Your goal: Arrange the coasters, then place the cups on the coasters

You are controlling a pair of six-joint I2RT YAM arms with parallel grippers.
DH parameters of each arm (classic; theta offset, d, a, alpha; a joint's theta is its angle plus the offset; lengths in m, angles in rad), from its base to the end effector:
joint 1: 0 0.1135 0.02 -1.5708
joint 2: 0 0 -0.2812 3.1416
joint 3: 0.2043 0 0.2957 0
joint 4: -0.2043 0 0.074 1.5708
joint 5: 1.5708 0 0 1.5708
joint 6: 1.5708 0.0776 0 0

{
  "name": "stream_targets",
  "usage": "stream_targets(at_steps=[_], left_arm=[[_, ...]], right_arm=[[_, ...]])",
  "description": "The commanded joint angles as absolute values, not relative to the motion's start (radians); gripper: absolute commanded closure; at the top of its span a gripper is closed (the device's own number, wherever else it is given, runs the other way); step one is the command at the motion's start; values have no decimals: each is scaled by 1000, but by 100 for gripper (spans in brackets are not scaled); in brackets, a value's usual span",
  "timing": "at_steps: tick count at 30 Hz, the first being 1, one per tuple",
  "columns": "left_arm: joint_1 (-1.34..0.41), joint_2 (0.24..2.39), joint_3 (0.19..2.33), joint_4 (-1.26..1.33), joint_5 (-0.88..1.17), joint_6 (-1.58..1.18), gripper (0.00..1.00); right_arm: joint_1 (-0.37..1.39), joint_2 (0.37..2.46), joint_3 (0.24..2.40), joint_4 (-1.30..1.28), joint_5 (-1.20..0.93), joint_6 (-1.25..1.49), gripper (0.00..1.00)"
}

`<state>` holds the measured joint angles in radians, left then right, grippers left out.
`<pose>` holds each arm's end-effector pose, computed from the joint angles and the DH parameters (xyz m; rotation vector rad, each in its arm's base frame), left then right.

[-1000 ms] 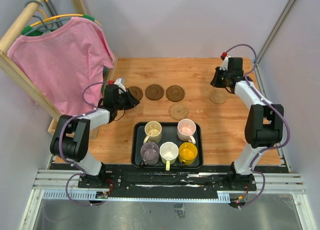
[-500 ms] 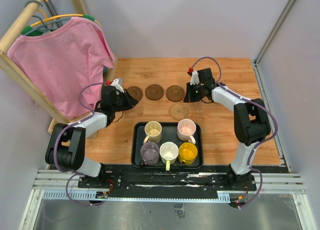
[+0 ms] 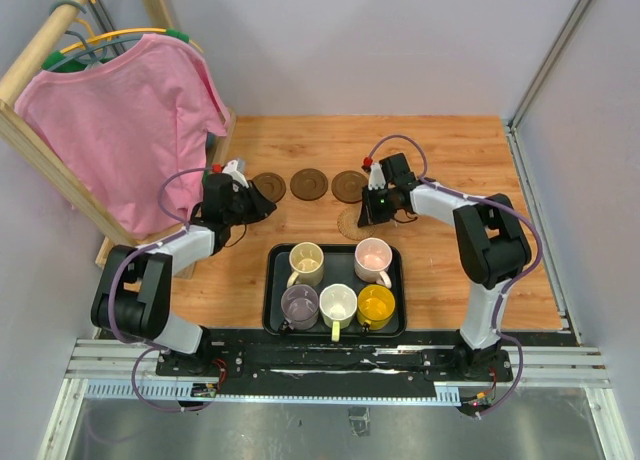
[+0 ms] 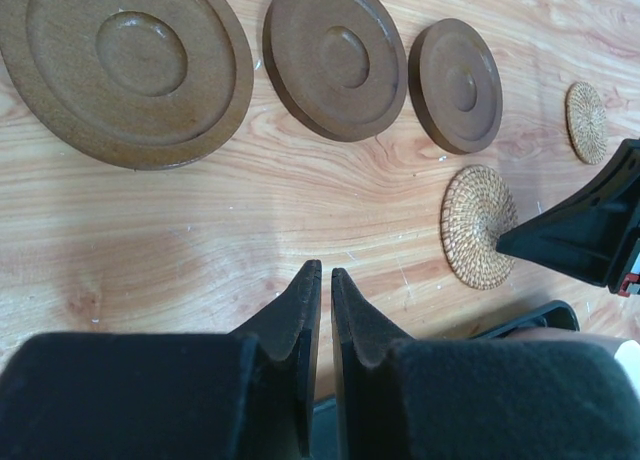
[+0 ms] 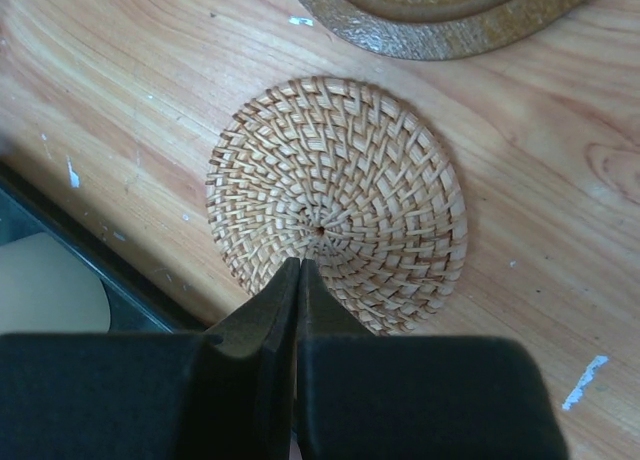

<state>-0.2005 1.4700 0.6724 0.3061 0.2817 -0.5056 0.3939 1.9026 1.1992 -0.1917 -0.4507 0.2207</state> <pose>0.3562 -0.0944 0.1578 -0.1438 2.1165 -0.7190 0.4129 0.2082 0.1256 -0.4187 2.4845 0.8156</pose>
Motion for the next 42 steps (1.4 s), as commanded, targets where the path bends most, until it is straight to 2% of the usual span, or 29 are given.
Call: stream_targets(at_steps=[1, 16, 22, 42], left_arm=[[-207, 1483, 668, 330, 282, -514, 86], [-207, 1503, 674, 332, 287, -514, 86], [-206, 1505, 683, 323, 293, -509, 86], [-206, 1482, 685, 290, 281, -487, 86]], right_arm=[[407, 1923, 1190, -221, -401, 241, 99], [312, 1899, 1176, -346, -129, 311, 99], [245, 1904, 1209, -376, -91, 309, 99], [202, 2146, 1591, -483, -111, 220, 99]])
